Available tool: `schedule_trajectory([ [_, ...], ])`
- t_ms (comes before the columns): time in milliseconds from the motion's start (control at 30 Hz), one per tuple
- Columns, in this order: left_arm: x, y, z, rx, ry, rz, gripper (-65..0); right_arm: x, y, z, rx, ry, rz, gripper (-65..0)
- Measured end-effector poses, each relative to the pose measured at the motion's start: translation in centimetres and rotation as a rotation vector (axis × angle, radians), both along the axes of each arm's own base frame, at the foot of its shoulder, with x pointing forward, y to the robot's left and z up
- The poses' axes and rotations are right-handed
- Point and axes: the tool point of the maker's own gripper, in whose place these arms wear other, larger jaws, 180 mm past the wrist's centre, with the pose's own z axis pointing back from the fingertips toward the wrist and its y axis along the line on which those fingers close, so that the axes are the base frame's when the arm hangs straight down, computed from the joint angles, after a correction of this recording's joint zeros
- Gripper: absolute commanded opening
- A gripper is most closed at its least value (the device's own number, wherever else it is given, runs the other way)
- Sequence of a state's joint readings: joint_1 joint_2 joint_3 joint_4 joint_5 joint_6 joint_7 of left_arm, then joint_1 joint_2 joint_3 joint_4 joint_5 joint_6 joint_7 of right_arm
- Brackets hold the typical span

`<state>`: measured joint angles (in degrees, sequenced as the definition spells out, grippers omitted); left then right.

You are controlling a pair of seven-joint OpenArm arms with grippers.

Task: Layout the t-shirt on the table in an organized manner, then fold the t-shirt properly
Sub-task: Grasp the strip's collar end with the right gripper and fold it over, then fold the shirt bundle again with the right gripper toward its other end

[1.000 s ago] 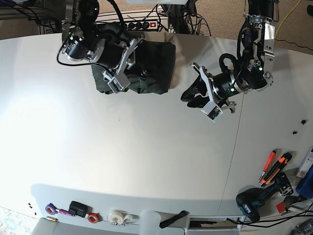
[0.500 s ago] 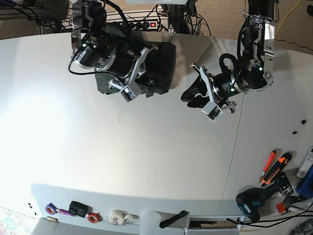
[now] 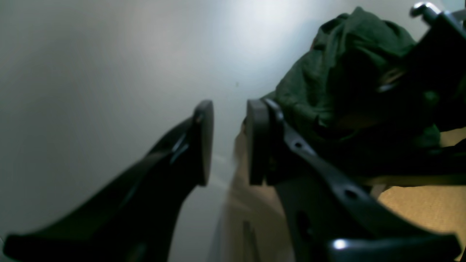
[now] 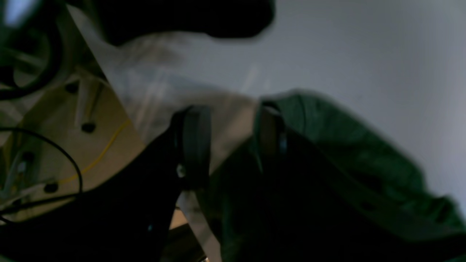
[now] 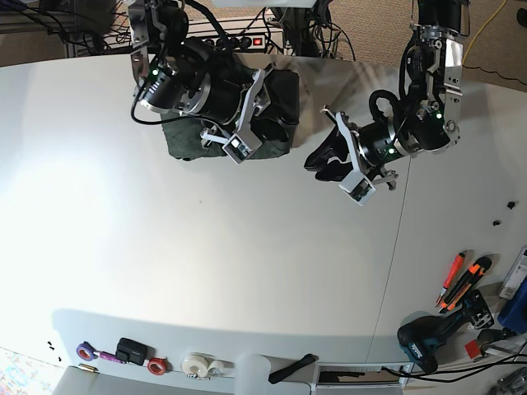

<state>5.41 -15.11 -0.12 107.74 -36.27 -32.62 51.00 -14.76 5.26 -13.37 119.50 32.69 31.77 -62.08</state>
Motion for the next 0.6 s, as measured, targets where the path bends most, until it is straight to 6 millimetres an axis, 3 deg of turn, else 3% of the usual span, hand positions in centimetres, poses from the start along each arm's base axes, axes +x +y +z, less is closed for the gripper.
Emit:
schedule_trajectory([
  [100,0.0,0.0,0.0,0.0,0.0,0.0,-50.0,1.1,-0.6,3.2,-0.024,-0.137,-0.014,-42.5],
  [167,0.0,0.0,0.0,0.0,0.0,0.0,-50.0,3.1,-2.8,5.6,-0.115,-0.271,-0.081,-44.5],
  [233,0.0,0.0,0.0,0.0,0.0,0.0,-50.0,5.3,-6.2,7.3,-0.185,-0.345,-0.241,-62.1],
  [267,0.0,0.0,0.0,0.0,0.0,0.0,-50.0,6.1,-8.3,7.5,-0.22,-0.35,-0.335,-65.0],
  [367,0.0,0.0,0.0,0.0,0.0,0.0,-50.0,7.0,-14.7,6.3,-0.321,-0.286,-0.586,-65.0],
  [433,0.0,0.0,0.0,0.0,0.0,0.0,-50.0,6.9,-17.7,5.2,-0.359,-0.222,-0.689,-65.0],
  [500,0.0,0.0,0.0,0.0,0.0,0.0,-50.0,6.2,-19.0,2.8,-0.384,-0.131,-0.714,-65.0],
  [600,0.0,0.0,0.0,0.0,0.0,0.0,-50.0,4.4,-18.2,-1.6,-0.369,0.023,-0.654,-65.0],
])
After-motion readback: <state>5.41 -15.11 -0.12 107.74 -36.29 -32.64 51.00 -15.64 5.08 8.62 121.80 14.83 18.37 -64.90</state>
